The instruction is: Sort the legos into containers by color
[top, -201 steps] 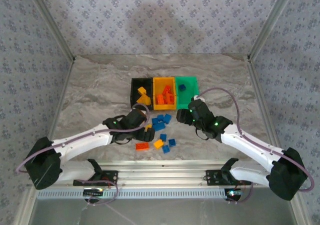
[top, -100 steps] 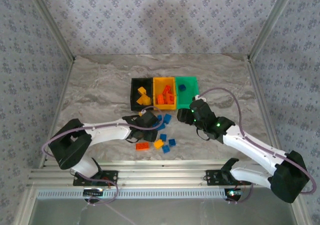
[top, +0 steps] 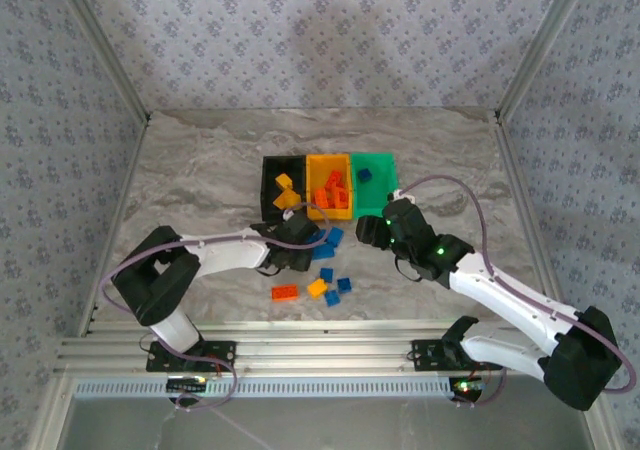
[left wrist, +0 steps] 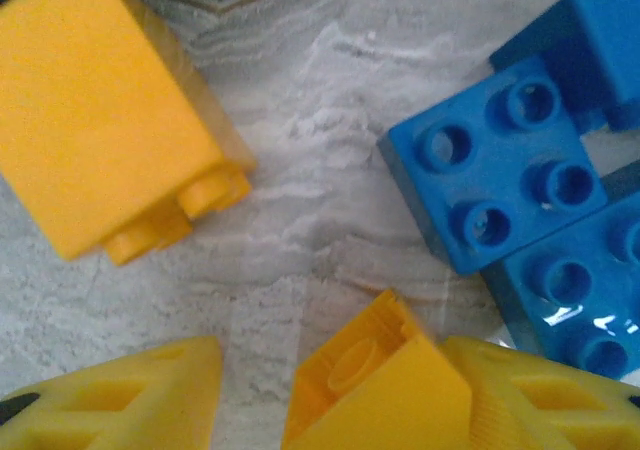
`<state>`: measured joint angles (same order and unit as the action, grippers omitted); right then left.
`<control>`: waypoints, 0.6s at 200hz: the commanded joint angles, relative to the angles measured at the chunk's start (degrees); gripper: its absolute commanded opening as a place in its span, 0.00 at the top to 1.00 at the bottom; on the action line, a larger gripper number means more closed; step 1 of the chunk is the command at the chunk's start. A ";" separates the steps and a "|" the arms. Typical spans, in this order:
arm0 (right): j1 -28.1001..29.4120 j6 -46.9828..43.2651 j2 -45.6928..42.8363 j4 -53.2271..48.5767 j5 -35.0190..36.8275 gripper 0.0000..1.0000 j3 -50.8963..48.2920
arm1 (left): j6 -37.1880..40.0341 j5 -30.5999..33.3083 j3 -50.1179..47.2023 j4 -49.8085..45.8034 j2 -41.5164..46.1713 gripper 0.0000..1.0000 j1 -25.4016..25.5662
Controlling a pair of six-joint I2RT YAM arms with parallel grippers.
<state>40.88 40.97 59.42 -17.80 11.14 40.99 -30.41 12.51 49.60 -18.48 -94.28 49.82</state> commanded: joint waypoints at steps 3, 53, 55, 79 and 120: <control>-0.29 0.51 -1.14 -0.97 1.06 0.28 -0.65 | 1.21 1.29 2.05 1.15 -0.99 0.40 -0.41; -0.35 0.51 -1.28 -1.23 1.08 0.28 -0.83 | 0.59 0.30 1.61 0.57 -0.38 0.61 -0.10; -0.36 0.56 -1.30 -1.21 1.08 0.28 -0.83 | 0.55 0.29 1.52 0.51 -0.18 0.62 -0.15; -0.46 0.52 -1.32 -1.29 1.09 0.28 -0.85 | -0.54 0.06 -0.03 -1.21 2.80 0.69 0.14; -0.73 0.34 -1.32 -1.08 0.73 0.28 -0.61 | -2.74 1.48 -0.57 -6.94 13.70 0.74 0.43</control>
<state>40.58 40.97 59.22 -17.82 11.16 40.95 -31.35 12.86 48.69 -20.58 -88.66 50.00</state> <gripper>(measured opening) 0.716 0.316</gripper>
